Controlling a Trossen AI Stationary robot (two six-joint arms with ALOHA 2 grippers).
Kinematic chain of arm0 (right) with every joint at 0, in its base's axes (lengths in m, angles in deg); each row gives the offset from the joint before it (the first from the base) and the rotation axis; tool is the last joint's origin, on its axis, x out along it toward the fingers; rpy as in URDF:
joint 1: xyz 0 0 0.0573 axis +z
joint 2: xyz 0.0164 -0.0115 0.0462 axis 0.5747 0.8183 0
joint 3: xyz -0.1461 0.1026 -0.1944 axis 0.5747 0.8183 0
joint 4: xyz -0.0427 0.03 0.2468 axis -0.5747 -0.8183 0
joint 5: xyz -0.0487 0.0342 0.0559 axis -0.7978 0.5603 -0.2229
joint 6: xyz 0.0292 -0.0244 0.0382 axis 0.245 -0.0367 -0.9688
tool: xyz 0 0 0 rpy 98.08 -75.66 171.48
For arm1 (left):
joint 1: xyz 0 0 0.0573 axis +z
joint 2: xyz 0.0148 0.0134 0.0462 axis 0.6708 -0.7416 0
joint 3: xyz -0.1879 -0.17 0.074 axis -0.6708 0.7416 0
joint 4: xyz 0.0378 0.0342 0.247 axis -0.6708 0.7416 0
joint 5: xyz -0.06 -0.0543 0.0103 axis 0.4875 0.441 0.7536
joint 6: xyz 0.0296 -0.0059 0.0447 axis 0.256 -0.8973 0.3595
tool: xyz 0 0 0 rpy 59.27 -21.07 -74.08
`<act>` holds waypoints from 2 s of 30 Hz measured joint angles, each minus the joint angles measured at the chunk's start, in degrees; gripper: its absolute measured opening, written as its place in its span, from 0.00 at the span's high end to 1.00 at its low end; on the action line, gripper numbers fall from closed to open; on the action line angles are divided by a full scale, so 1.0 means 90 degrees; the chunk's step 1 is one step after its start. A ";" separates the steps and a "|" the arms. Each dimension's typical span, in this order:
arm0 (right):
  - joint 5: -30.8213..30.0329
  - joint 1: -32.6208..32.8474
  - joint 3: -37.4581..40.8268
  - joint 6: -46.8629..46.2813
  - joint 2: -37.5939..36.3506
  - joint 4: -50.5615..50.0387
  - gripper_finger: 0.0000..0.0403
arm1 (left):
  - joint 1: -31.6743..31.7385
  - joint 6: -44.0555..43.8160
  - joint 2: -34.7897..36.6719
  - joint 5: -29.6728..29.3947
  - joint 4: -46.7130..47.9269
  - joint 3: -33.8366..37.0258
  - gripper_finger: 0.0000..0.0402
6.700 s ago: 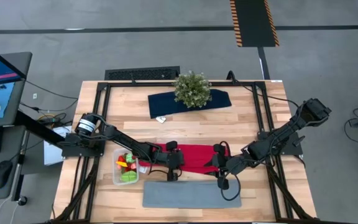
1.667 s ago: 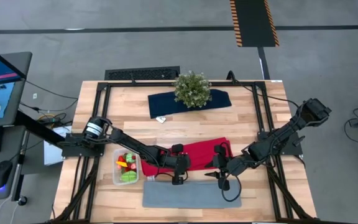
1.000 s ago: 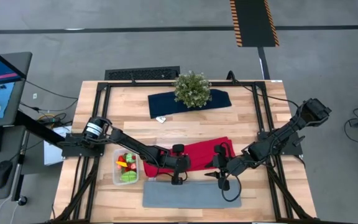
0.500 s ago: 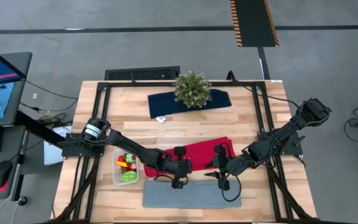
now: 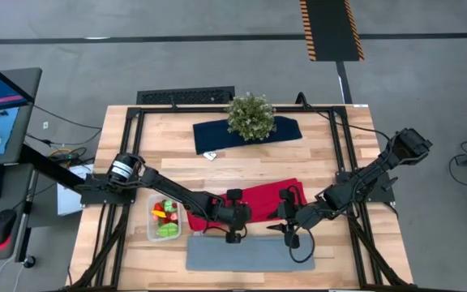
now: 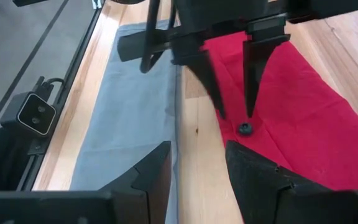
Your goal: Pick and placing Produce into tupperware
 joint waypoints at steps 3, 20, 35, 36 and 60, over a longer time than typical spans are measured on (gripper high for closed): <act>0.0000 0.0000 0.0000 -0.0012 0.0000 -0.0005 0.56 | 0.0012 -0.0015 -0.0004 0.0267 0.0017 0.0000 0.65; 0.0000 0.0000 0.0000 -0.0058 0.0000 0.0002 0.56 | 0.0250 -0.0157 -0.0027 0.0446 -0.0031 0.0000 0.63; 0.0000 0.0005 0.0000 -0.0061 0.0000 -0.0034 0.56 | 0.0295 -0.0180 -0.0125 0.0474 -0.0080 -0.0005 0.66; 0.0000 0.0005 0.0000 -0.0061 0.0000 -0.0036 0.56 | 0.0295 -0.0180 -0.0125 0.0479 -0.0091 -0.0002 0.66; -0.0003 0.0005 0.0002 -0.0063 0.0000 -0.0076 0.56 | 0.0364 -0.0287 -0.0429 0.0901 -0.0353 -0.0010 0.68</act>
